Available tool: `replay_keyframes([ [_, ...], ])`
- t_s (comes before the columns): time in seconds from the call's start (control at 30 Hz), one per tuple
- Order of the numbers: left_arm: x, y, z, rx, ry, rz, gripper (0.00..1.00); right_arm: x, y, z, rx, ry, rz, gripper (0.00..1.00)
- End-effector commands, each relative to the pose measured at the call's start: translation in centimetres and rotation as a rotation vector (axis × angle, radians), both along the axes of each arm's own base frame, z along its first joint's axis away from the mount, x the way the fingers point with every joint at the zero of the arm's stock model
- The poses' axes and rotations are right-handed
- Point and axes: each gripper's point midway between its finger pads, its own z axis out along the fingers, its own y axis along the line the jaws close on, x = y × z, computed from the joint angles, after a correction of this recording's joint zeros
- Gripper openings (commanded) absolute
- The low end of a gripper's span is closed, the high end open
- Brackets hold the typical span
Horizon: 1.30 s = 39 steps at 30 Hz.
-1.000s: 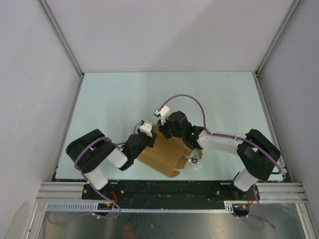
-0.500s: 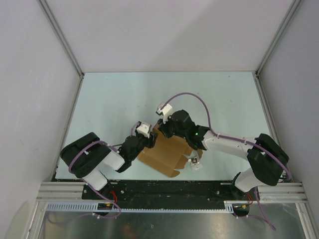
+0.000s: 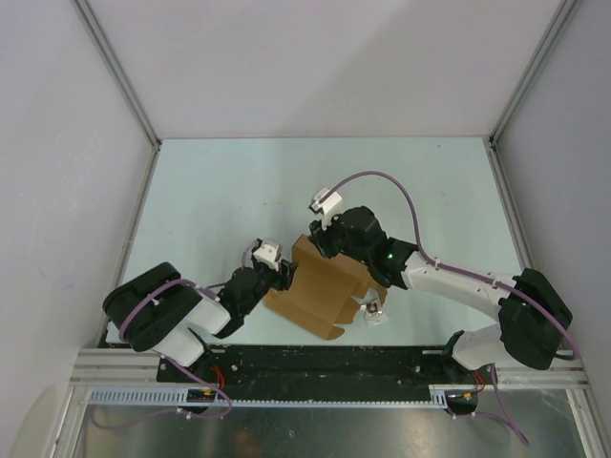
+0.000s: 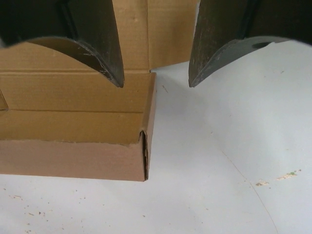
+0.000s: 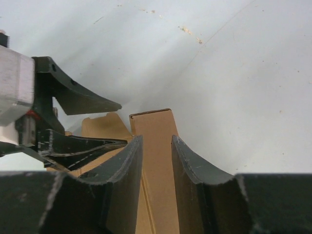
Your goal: Fold the paper box
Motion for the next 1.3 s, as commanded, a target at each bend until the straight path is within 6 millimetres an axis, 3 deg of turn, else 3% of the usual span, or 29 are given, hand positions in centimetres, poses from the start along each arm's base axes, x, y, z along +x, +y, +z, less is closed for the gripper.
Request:
replay_keyframes([
  [0.0, -0.4, 0.3, 1.7, -0.067, -0.033, 0.012, 0.61, 0.4, -0.5, 0.5, 0.025, -0.011, -0.023, 0.35],
  [0.27, -2.0, 1.6, 1.4, -0.111, 0.002, 0.025, 0.62, 0.5, 1.0, -2.0, 0.019, 0.041, 0.005, 0.34],
  [0.53, -1.7, 1.2, 1.7, -0.116, 0.007, 0.024, 0.6, 0.6, 2.5, -3.7, 0.019, 0.051, 0.033, 0.33],
  [0.77, -1.3, 1.6, 1.4, -0.102, 0.015, 0.057, 0.45, 0.9, 3.0, -4.8, 0.02, 0.059, 0.033, 0.33],
  [0.97, -1.0, 1.8, 1.9, -0.109, 0.001, 0.077, 0.39, 1.2, 3.0, -5.0, 0.019, 0.055, 0.022, 0.33],
  [1.27, 0.4, 1.4, 3.6, -0.112, -0.044, 0.107, 0.38, 1.5, 3.0, -2.7, 0.068, 0.013, 0.016, 0.33],
])
